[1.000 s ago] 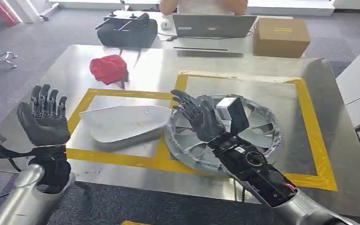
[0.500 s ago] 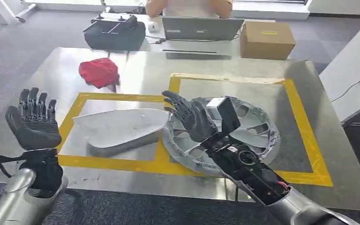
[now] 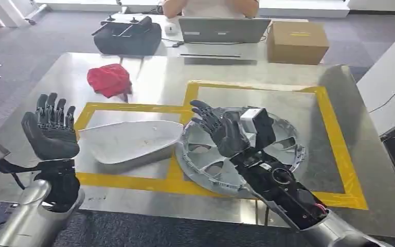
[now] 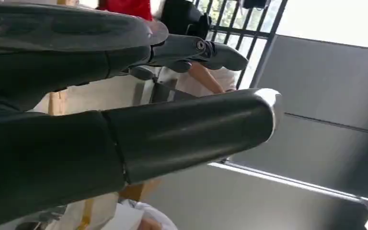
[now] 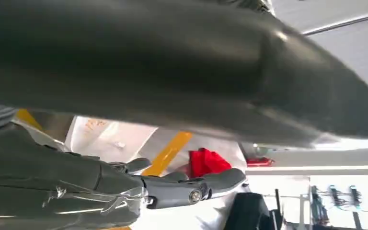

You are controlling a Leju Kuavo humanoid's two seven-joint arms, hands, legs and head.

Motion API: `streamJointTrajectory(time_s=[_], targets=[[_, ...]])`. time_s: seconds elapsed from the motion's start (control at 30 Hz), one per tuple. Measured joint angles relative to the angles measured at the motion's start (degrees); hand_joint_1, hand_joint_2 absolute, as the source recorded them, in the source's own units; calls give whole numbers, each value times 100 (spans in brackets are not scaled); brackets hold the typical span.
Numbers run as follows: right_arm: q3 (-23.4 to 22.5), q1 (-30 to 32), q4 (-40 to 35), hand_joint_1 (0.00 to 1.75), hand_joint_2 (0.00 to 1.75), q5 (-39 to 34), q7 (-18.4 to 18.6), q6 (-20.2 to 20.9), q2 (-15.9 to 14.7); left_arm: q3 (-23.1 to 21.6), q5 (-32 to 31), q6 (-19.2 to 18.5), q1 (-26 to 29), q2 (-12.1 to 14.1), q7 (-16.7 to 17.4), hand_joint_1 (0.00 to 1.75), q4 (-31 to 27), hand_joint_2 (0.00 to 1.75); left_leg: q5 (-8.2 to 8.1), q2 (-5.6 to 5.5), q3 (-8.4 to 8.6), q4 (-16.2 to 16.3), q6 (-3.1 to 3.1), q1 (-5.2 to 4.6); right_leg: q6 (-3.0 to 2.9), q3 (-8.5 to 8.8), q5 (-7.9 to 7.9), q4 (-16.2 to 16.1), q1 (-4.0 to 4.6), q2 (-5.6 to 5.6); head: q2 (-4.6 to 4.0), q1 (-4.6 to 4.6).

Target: Take the parts from the cabinet and place them on the table.

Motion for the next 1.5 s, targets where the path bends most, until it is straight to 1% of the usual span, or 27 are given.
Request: streamJointTrajectory(time_s=[0.07, 0.1, 0.13, 0.2, 0.27, 0.3, 0.47, 0.6, 0.67, 0.7, 0.73, 0.77, 0.83, 0.87, 0.9, 1.0, 1.03, 1.07, 1.17, 1.2, 1.23, 1.27, 1.33, 1.37, 1.4, 1.47, 1.5], targets=[[2, 6, 0, 0, 0, 0, 2, 0, 0, 0, 0, 9, 14, 2, 0, 0, 0, 0, -413, -2, -464, 943, -47, 21, -14, -1, -1, 0, -5, 15, 0, -81], [2, 9, 0, 0, 0, 0, 4, 0, 0, 0, 0, 9, 33, 9, 0, 0, 0, 0, -533, -1, -684, 1354, -65, 30, -15, -2, -2, 3, -6, 30, 0, -97], [2, 14, 2, 0, 0, 0, 4, 0, 0, 0, 0, 11, 49, 15, 0, 0, 0, 0, -520, -1, -795, 1522, -74, 43, -18, 0, -5, 4, -9, 49, 0, -120], [2, 14, 0, 0, 0, 0, 4, 0, 0, 0, 2, 9, 44, 22, 0, 0, 0, 0, -144, -2, -607, 1030, -79, 73, -8, 6, -13, 12, -22, 100, 0, -162], [2, 12, 0, 0, 0, 2, 4, 0, 0, 0, 4, 11, 40, 33, 0, 0, -2, 0, 357, -51, -83, -49, -76, 98, 43, 21, -46, 36, -44, 149, 0, -205], [2, 10, 0, 0, 0, 2, 4, 0, 0, 0, 4, 11, 35, 33, 0, 0, -2, 0, 310, -149, 60, -293, -86, 94, 86, -7, -73, 66, -5, 171, 0, -256], [7, 13, -2, 0, 0, 0, 4, -2, 0, 0, 7, 11, 32, 28, -4, 0, -2, 0, 324, -94, 51, -304, 91, 56, 237, 8, -70, 13, -44, 235, 0, -193], [7, 14, -2, 0, 0, 0, 4, -2, 0, 0, 7, 11, 31, 26, -4, 0, -2, 0, 326, -90, 52, -307, 97, 60, 241, 7, -73, 14, -45, 231, 0, -193], [4, 16, -2, 0, 0, 2, 4, -2, -4, 0, 4, 11, 28, 22, -4, 0, -4, 0, 333, -71, 66, -326, 126, 72, 253, -7, -135, 82, -49, 148, 0, -186], [4, 14, -4, 0, 0, 0, 4, -2, -4, 0, 4, 11, 40, 9, -7, 0, -4, 0, 314, -27, 76, -324, 193, 38, 260, -631, -855, 1482, -29, 13, 0, 0], [7, 22, -4, 0, 0, 0, 11, 0, -7, 0, 4, 11, 50, 9, -7, 0, -4, 0, 302, 8, 90, -321, 217, -1, 222, -870, -878, 1939, -2, 10, 0, 41], [7, 20, -4, 0, 0, 0, 11, 0, -7, 0, 4, 11, 46, 9, -7, 0, -4, 0, 296, 16, 107, -321, 224, -16, 184, -734, -670, 1645, 14, 8, 0, 57], [2, 9, -6, 0, 0, -26, 11, 2, -11, 0, 2, 11, 40, 7, -7, 0, -4, 0, 270, 37, 166, -322, 228, -46, 49, -209, -105, 561, 92, -53, 0, 124], [2, -2, -13, 0, 0, -24, 11, 7, -11, 0, 0, 11, 35, 7, -7, 0, -4, 0, 261, 59, 174, -324, 223, -51, -38, -59, -62, 205, 149, -188, 0, 131], [4, -17, -17, 0, 0, -24, 11, 11, -11, 0, -2, 11, 35, 9, -7, 0, -4, 0, 254, 64, 154, -304, 209, -87, -31, -3, -64, 79, 160, -192, 0, 105], [9, -24, -22, 0, 0, -26, 11, 13, -13, 0, -2, 11, 39, 7, -7, 0, -4, 0, 269, 148, 166, -333, 144, -64, -49, -17, -53, 59, 171, -97, 0, 104], [4, -24, -24, 0, 0, -29, 4, 15, -13, 2, -2, 11, 33, 13, -7, 0, -9, 0, 223, 153, 159, -322, 110, -91, -71, 58, 5, -44, 82, -88, 0, 120], [4, -36, -26, 0, 0, -33, -13, 37, -13, 0, -4, 11, 25, 22, -7, 0, -9, 0, 116, 70, 117, -189, 62, -71, -79, 68, 26, -78, 85, -65, 0, 102], [9, -44, -22, 0, 0, -33, -28, 72, -11, 0, -13, 11, 26, 37, -9, 0, -7, 0, -495, -3, -518, 1127, -35, -12, -109, 52, 42, -80, 69, -23, 0, -44], [9, -43, -15, 0, 0, -33, -31, 79, -11, 0, -11, 13, 45, 39, -9, 0, -7, 0, -577, -2, -701, 1473, -63, 9, -109, 48, 42, -79, 66, 0, 0, -66], [11, -43, -11, 0, 0, -33, -33, 87, -11, 0, -11, 17, 53, 46, -9, 0, -7, 0, -510, -1, -740, 1513, -76, 29, -107, 50, 42, -77, 60, 10, 0, -81], [11, -43, -11, 0, 0, -33, -35, 94, -9, 0, -11, 20, 51, 48, -9, 0, -7, 0, -318, -1, -636, 1263, -85, 45, -101, 52, 40, -72, 50, 32, 0, -103], [11, -45, -11, 0, 0, -31, -44, 96, -11, 0, -11, 26, 38, 61, -9, 0, -7, 0, 203, -3, -139, 233, -92, 76, -63, 60, 17, -45, 30, 65, 0, -140], [11, -47, -11, 0, 0, -31, -48, 98, -11, 0, -13, 28, 34, 63, -9, 0, -7, 0, 337, -26, 88, -229, -96, 94, -23, 52, -2, -23, 30, 82, 0, -171], [9, -50, -11, 0, 0, -31, -55, 98, -11, 0, -15, 30, 33, 61, -9, 0, -7, 0, 288, -56, 135, -327, -59, 63, 26, 8, -22, 20, 67, 104, 0, -234], [18, -49, -11, 0, 0, -31, -59, 103, -11, 0, -17, 42, 52, 61, -6, 0, -7, 0, 298, -51, 128, -352, 0, 82, 42, 0, -62, 27, 74, 109, 0, -136], [17, -42, -11, 0, 0, -31, -61, 101, -11, 0, -17, 48, 50, 61, -4, 0, -7, 0, 293, -53, 136, -347, 0, 63, -107, 8, -72, 25, 67, 107, 0, -118]])
